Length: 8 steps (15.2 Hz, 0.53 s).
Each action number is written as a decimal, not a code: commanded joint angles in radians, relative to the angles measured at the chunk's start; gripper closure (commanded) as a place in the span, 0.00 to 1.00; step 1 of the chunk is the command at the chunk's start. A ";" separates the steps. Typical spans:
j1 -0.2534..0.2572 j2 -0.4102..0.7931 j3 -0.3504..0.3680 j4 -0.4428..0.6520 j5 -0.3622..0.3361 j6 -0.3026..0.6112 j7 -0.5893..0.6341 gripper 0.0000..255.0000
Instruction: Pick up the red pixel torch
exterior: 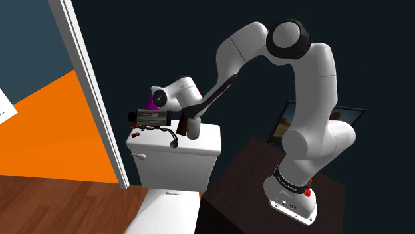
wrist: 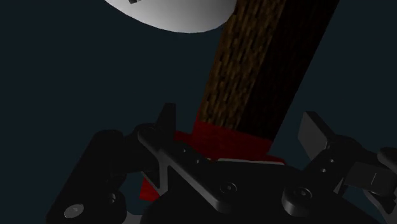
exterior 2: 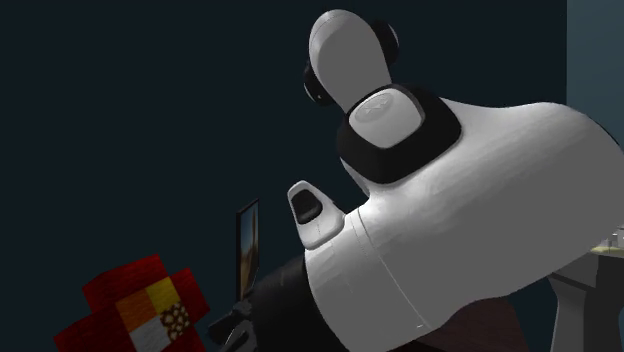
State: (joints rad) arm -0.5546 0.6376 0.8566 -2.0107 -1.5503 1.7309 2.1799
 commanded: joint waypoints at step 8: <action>0.026 0.056 -0.033 0.016 -0.039 -0.004 0.035 1.00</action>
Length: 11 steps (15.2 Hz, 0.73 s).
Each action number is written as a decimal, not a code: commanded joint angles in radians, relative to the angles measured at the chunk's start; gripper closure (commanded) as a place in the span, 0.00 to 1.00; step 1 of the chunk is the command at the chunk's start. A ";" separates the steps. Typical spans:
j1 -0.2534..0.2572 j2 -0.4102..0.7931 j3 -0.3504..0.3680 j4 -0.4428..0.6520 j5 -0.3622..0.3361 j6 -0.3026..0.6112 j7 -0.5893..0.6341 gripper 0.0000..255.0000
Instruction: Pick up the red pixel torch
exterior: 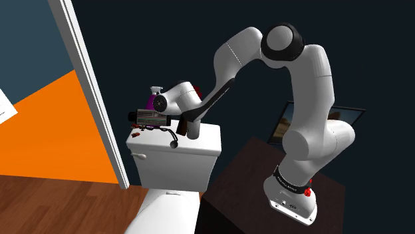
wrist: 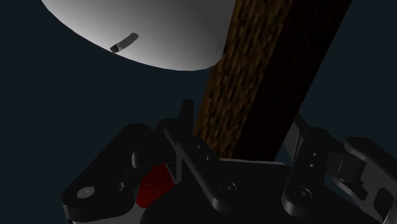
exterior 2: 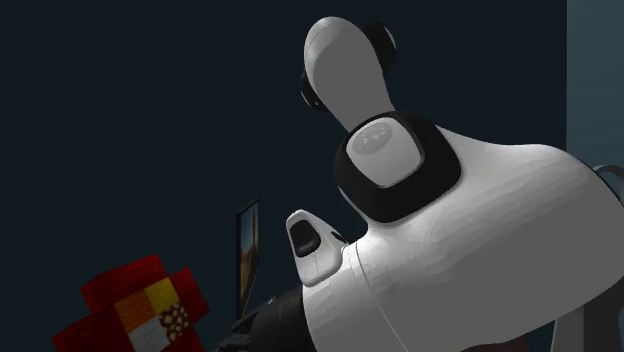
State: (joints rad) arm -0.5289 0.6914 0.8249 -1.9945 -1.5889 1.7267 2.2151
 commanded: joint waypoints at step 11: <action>-0.021 -0.044 0.025 -0.012 0.031 0.003 -0.029 1.00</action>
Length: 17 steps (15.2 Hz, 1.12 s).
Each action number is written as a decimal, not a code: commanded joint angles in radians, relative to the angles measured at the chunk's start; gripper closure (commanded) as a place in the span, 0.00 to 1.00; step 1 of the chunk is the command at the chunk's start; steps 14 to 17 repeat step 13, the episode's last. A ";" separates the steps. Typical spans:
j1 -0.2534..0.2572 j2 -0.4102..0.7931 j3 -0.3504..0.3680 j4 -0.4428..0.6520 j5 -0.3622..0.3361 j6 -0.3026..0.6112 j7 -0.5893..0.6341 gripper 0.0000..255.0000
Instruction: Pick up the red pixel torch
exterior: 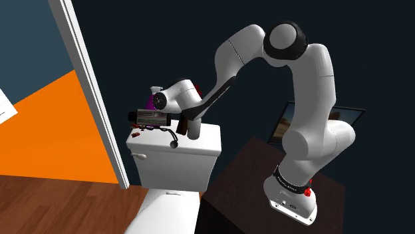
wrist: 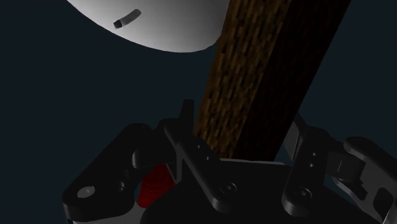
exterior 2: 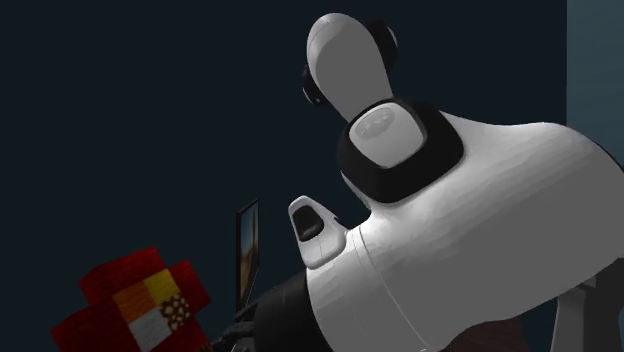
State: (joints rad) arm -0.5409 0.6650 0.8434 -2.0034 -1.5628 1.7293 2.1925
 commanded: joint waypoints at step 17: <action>-0.050 -0.150 0.052 -0.017 0.104 0.021 -0.098 1.00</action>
